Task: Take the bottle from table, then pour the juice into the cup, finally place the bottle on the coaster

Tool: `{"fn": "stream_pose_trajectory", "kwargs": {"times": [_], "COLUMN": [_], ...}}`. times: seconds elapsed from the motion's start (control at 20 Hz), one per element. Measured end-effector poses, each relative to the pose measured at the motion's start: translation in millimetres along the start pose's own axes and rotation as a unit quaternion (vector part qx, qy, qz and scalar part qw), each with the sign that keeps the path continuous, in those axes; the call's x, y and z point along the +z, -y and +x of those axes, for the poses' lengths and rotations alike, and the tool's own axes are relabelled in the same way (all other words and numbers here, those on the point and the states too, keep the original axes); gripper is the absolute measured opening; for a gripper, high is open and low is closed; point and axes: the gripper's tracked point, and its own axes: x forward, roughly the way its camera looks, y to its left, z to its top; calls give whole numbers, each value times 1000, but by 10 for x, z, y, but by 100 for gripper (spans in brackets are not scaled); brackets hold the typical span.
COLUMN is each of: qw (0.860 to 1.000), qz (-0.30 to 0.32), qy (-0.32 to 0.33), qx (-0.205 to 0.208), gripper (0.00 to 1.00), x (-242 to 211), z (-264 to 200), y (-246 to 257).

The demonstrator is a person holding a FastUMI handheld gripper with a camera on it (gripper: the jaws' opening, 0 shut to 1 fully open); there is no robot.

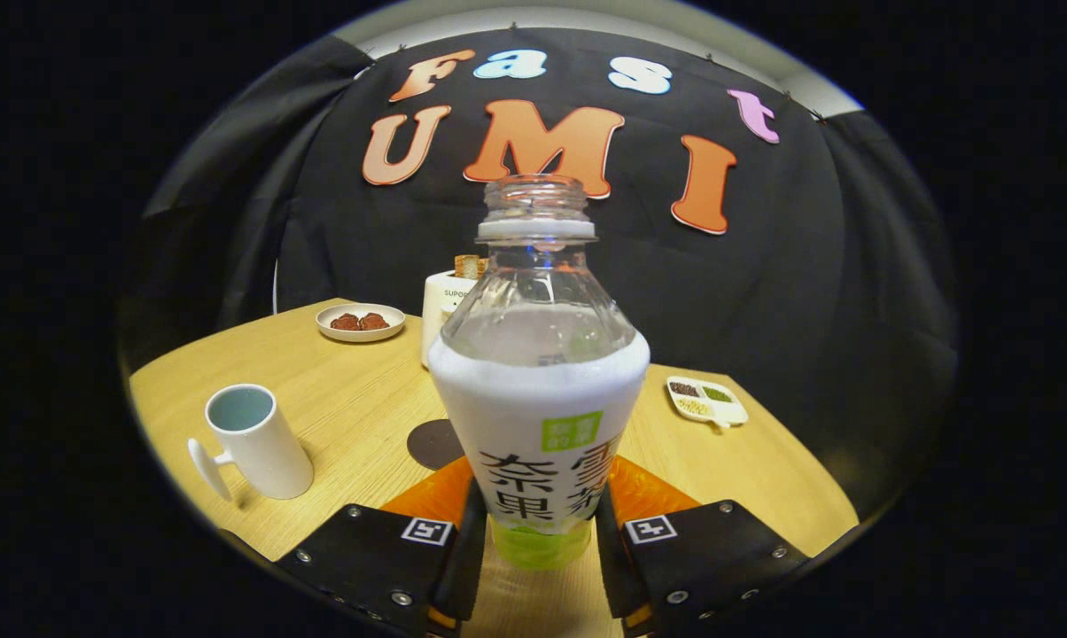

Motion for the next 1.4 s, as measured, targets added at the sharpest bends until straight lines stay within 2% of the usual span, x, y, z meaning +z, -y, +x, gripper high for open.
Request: {"fn": "stream_pose_trajectory", "kwargs": {"times": [0.25,0.45,0.7,0.85,1.05,1.3,1.4], "qw": [997,986,974,958,928,903,887], "qz": [-79,-156,-215,-274,-355,-415,-444], "qy": [23,46,62,79,97,98,107], "qx": [-2,-18,-33,-40,-57,-58,-67], "gripper": [56,56,56,56,56,56,56], "x": [238,393,577,667,686,555,577], "z": [22,72,88,91,101,156,151], "y": [-210,-341,-449,-548,-659,-794,-795]}}
